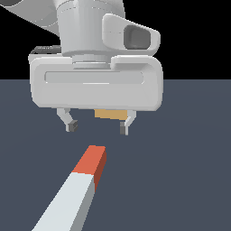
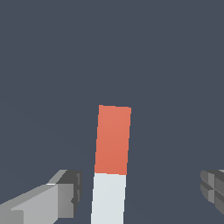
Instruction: Insert the peg into the horizontal hole in a box.
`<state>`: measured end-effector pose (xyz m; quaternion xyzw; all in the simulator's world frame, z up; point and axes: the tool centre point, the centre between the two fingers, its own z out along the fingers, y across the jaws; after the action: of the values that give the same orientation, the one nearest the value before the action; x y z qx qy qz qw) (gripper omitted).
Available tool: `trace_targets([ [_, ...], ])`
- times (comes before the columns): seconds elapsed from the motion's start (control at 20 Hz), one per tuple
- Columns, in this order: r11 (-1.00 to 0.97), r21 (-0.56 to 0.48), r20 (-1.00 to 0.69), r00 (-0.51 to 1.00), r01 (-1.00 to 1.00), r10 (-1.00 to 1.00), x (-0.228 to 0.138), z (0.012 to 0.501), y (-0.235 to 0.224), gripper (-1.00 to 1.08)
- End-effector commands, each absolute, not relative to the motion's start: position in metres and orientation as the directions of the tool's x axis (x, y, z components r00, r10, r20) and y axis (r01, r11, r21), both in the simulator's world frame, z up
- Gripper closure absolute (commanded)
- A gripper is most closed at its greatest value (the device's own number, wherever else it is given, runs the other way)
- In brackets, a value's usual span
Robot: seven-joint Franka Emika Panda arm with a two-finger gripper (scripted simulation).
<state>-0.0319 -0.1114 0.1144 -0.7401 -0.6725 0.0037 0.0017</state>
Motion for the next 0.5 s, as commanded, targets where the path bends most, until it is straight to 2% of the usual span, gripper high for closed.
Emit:
trace_targets([
  [0.0,-0.120,-0.005,-0.004,0.120,0.993,0.993,-0.044,0.100,-0.138,-0.92],
  [0.45,-0.165,0.000,-0.001,0.165,0.986,0.986,-0.066,0.071,-0.189,-0.92],
])
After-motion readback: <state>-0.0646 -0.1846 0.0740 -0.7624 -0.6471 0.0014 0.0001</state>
